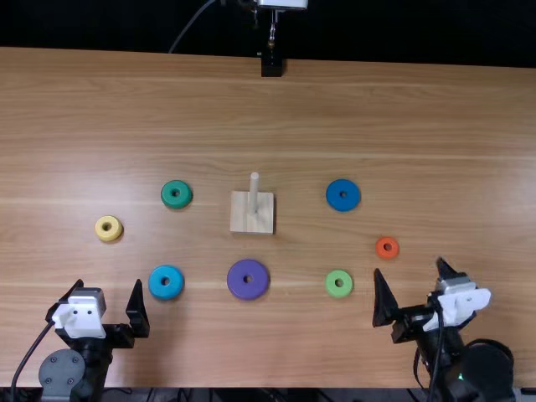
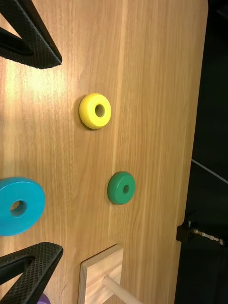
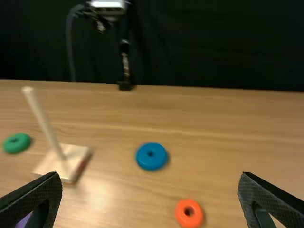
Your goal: Build the Hanoi tower: stack the rings onto the peg from bottom to top in this color order: purple, dark blue, light blue, dark green, light green, yellow, orange.
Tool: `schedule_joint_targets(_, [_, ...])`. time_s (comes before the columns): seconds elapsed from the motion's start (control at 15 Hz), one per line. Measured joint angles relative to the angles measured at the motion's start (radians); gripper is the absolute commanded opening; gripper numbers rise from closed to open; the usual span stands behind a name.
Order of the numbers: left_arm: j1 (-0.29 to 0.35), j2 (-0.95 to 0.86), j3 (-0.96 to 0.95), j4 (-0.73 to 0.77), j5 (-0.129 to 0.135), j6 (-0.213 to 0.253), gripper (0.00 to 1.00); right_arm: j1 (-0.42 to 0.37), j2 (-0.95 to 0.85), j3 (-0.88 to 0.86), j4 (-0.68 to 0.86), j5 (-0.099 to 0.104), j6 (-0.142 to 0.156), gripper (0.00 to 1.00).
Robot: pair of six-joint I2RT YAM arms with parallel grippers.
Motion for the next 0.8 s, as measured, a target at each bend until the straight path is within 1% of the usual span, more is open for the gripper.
schedule_joint_targets(0.07, [0.0, 0.0, 0.0, 0.0, 0.0, 0.0, 1.0, 0.057, 0.075, 0.07, -0.031, 0.0, 0.001, 1.0])
schedule_joint_targets(0.33, [0.0, 0.0, 0.0, 0.0, 0.0, 0.0, 1.0, 0.246, 0.399, 0.373, -0.396, 0.0, 0.002, 1.0])
schedule_joint_targets(0.4, [0.0, 0.0, 0.0, 0.0, 0.0, 0.0, 1.0, 0.265, 0.486, 0.455, -0.427, 0.0, 0.004, 1.0])
schedule_joint_targets(0.47, [0.0, 0.0, 0.0, 0.0, 0.0, 0.0, 1.0, 0.266, 0.556, 0.521, -0.431, 0.0, 0.005, 1.0])
schedule_joint_targets(0.6, [0.0, 0.0, 0.0, 0.0, 0.0, 0.0, 1.0, 0.274, 0.645, 0.607, -0.456, 0.002, 0.005, 1.0])
schedule_joint_targets(0.67, [0.0, 0.0, 0.0, -0.001, 0.0, 0.0, 1.0, 0.304, 0.698, 0.645, -0.512, 0.004, 0.006, 1.0])
schedule_joint_targets(0.8, [0.0, 0.0, 0.0, 0.0, 0.0, 0.0, 1.0, 0.394, 0.819, 0.692, -0.663, 0.002, 0.005, 1.0])
